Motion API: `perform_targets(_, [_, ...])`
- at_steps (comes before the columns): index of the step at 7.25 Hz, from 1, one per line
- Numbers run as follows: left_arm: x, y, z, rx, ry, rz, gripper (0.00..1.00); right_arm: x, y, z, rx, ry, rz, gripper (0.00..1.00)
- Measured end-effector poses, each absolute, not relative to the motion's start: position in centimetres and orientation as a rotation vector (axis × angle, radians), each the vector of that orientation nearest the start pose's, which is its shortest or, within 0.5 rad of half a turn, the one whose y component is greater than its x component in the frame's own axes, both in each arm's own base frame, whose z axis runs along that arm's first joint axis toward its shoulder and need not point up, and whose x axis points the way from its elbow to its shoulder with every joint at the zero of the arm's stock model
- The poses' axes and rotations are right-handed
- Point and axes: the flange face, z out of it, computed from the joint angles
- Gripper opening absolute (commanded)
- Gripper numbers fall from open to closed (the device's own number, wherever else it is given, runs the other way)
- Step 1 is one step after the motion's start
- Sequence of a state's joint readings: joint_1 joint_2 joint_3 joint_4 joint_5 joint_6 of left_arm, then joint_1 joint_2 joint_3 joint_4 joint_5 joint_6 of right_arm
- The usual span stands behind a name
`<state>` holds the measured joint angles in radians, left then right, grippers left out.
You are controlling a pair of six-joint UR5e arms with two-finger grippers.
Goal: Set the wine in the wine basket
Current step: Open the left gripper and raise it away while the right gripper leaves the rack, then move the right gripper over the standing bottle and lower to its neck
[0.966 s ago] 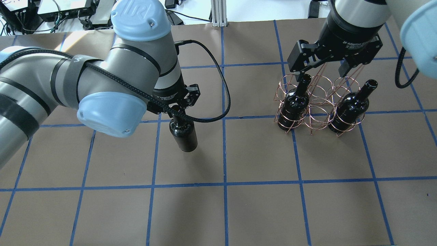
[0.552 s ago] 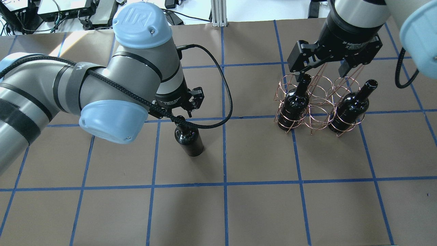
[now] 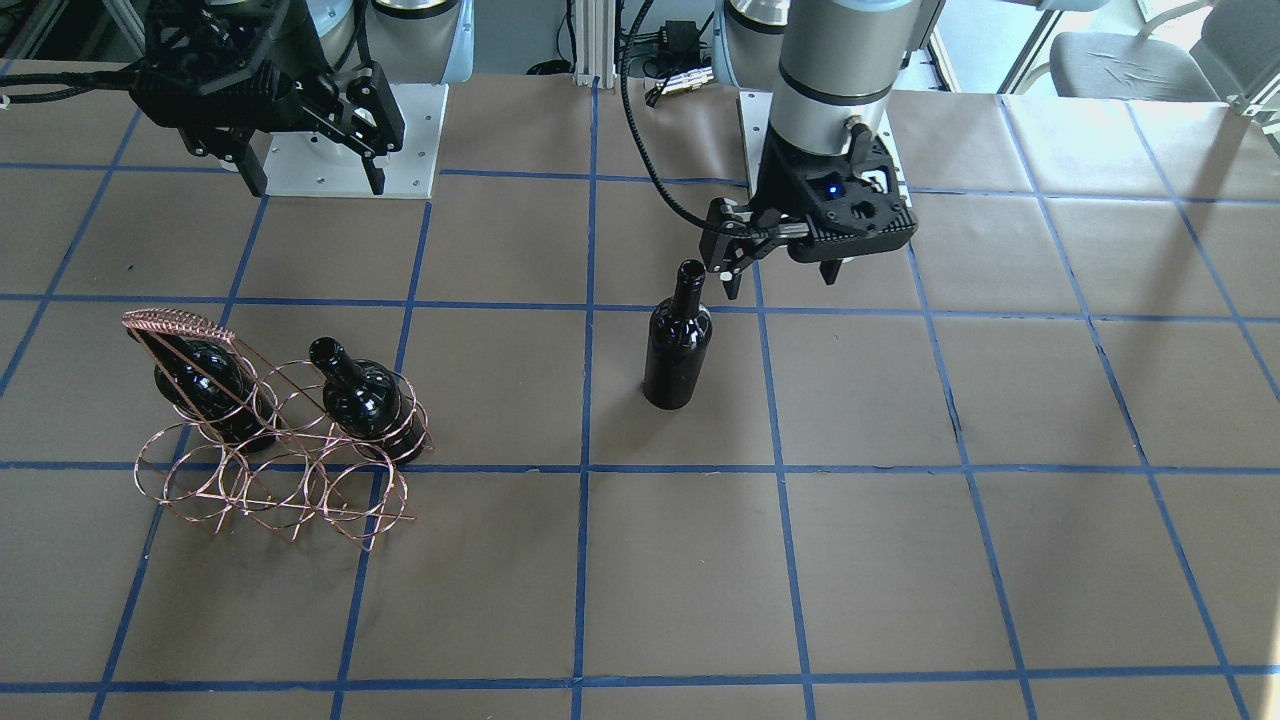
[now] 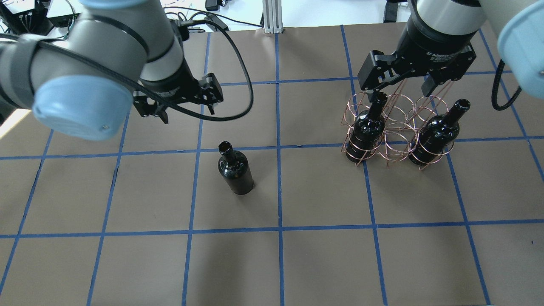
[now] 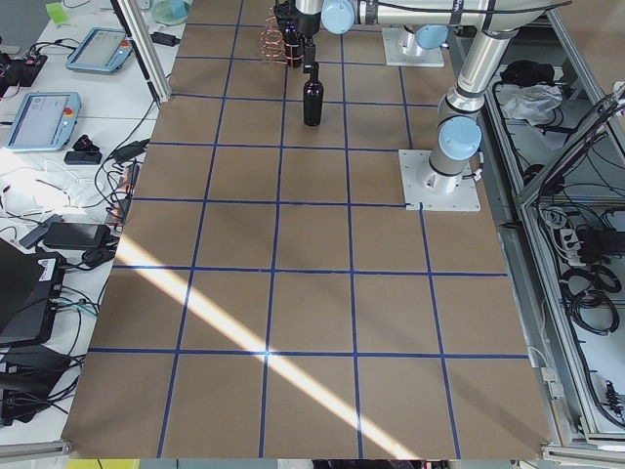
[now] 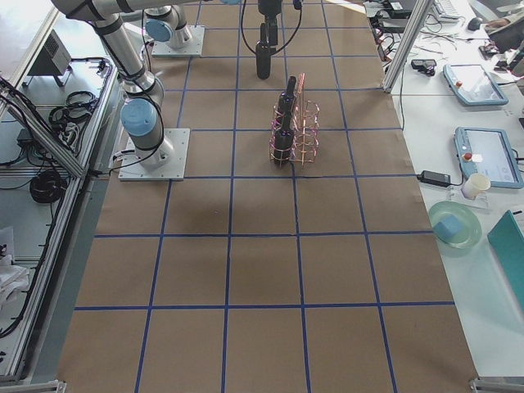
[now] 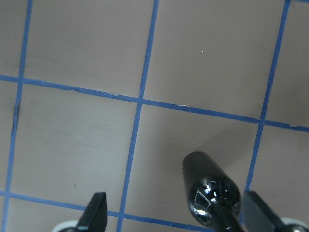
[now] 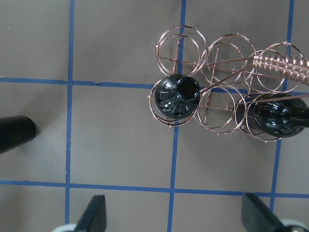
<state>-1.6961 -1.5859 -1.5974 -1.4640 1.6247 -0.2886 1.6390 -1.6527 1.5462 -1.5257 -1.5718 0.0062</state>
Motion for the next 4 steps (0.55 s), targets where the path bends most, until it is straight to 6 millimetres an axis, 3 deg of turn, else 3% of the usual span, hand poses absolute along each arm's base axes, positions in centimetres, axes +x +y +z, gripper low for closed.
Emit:
perform_targets(1, [-17.0,-48.7,51.0,-0.195,3.089,-0.108,1.00,17.6,-44.7,53.4,-0.082,3.136,-0.098,1.00])
perform_targets(2, [-16.3,-48.2,53.9,-0.146,3.093,-0.132,1.00,20.1,-44.0,53.2,-0.034,3.133,-0.100,1.00])
perform_targets(4, [-16.1,-47.1,56.2,-0.102,3.102,-0.166,1.00,26.9,-41.7,52.3,0.104,3.122,-0.091,1.00])
